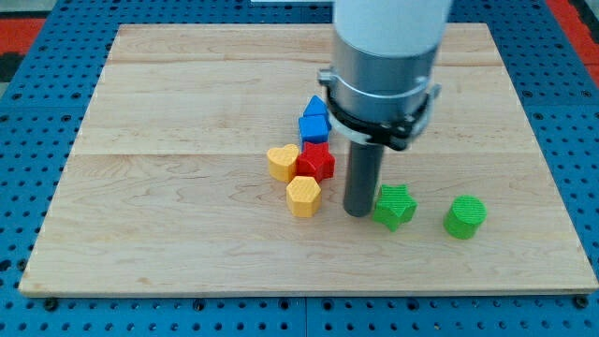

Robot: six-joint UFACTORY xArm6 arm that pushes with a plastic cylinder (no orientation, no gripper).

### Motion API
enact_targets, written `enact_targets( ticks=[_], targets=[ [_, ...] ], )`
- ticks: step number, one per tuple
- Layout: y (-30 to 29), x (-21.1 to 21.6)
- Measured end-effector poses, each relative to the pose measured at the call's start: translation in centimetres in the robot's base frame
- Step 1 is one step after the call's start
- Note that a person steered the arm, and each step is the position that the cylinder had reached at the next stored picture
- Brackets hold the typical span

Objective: Push the red star towards the center left

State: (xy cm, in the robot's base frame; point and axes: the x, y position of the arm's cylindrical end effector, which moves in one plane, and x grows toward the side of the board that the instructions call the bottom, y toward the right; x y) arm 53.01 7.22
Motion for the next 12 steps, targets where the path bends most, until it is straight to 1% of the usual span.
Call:
enact_targets(
  ticks=[3, 5, 6, 9, 10, 11, 12],
  targets=[
    [4.0, 1.0],
    [-0.4, 1.0],
    [-1.3, 1.0],
    [-1.2, 1.0],
    [-1.2, 0.5],
    [-1.9, -0.8],
    [-4.0, -2.7]
  ],
)
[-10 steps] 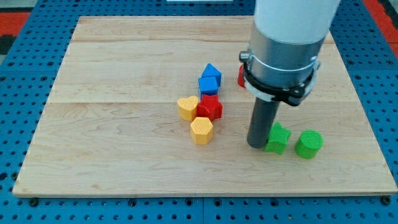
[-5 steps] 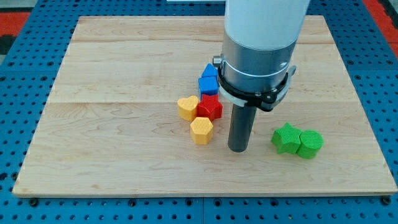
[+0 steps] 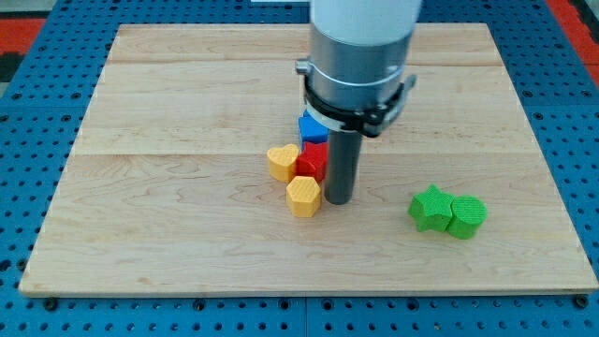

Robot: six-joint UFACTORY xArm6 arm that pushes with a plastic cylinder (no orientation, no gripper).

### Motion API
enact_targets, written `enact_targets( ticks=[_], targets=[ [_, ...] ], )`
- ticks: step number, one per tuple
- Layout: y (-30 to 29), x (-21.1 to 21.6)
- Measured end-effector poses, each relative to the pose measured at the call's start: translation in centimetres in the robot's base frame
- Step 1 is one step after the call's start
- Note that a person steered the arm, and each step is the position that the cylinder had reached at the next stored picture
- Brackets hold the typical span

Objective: Push the red star towards the center left

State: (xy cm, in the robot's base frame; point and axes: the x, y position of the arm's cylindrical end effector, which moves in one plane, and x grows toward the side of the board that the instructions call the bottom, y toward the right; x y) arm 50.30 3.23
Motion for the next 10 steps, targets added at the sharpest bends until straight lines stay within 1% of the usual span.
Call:
enact_targets(
  ticks=[1, 3, 5, 6, 7, 8, 10],
  targets=[
    [-2.3, -1.2],
    [-4.8, -3.1],
    [-5.2, -4.2],
    [-5.6, -6.9],
    [-5.6, -10.3],
    [-1.9, -10.6],
    [0.2, -15.8]
  ],
)
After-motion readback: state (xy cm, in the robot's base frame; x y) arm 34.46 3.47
